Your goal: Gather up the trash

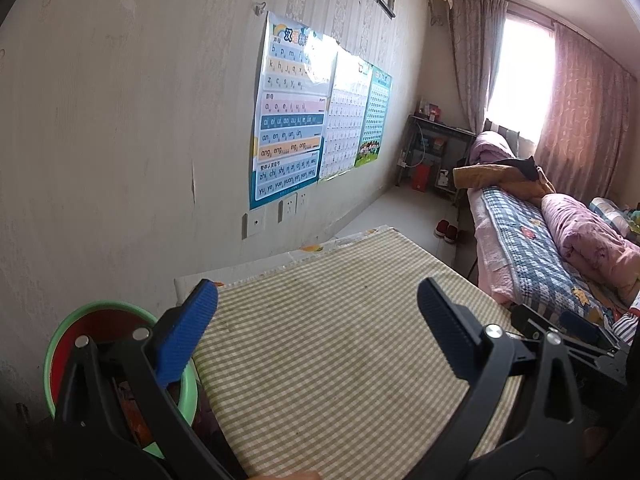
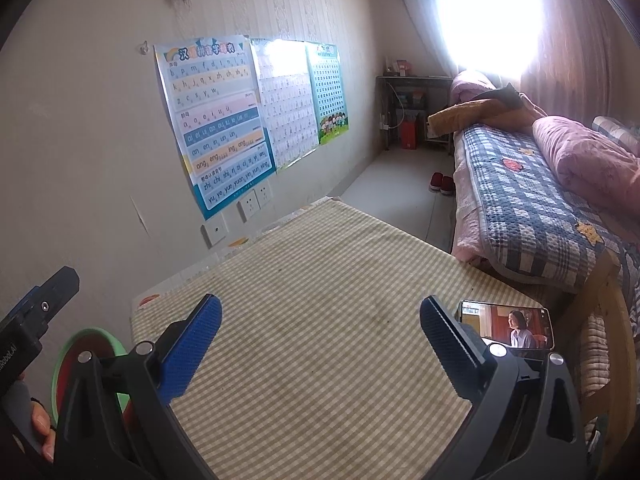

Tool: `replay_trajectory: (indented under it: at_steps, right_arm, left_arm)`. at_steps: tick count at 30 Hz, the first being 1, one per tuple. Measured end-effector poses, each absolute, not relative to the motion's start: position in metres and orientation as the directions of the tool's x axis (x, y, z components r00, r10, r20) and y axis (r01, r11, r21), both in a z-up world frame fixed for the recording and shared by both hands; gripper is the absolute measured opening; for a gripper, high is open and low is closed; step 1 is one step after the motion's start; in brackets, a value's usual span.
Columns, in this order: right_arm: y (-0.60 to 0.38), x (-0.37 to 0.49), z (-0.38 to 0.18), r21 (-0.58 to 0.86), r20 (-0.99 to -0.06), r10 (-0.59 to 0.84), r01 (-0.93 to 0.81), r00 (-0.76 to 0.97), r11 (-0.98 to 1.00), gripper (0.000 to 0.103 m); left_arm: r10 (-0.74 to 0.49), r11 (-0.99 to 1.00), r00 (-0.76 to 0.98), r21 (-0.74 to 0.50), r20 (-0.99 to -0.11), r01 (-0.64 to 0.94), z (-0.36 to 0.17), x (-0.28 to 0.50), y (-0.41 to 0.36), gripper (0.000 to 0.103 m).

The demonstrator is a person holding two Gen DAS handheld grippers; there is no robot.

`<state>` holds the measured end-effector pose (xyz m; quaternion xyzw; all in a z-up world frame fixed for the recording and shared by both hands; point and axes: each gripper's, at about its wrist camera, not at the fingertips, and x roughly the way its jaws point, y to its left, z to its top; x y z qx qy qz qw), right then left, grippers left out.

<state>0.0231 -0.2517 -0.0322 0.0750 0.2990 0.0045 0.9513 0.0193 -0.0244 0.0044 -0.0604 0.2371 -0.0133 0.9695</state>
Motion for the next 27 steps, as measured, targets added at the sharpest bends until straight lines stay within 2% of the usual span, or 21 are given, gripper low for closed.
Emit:
replay_trajectory:
  at_steps: [9,15,22,27]
  right_arm:
    - [-0.254,0.027,-0.04,0.154,-0.583,0.053,0.046,0.81,0.987,0.096]
    - [-0.256,0.034,-0.057,0.158,-0.619,0.055,0.056,0.783,0.986,0.096]
    - [-0.272,0.075,-0.124,0.159,-0.726,0.057,0.086,0.685,0.983,0.096]
    - [-0.303,0.128,-0.171,0.08,-0.774,-0.042,0.163,0.632,0.983,0.096]
  left_arm:
    - [-0.053,0.992,0.876,-0.123,-0.479,-0.007,-0.003,0.024,-0.023,0.098]
    - [-0.043,0.991,0.842,-0.132,-0.537,-0.033,-0.024,0.034,-0.019,0.098]
    - [-0.031,0.994,0.79,-0.103,-0.612,-0.041,-0.059,0.035,-0.01,0.098]
    - [-0.011,0.993,0.733,-0.092,-0.68,-0.07,-0.085,0.036,0.006,0.098]
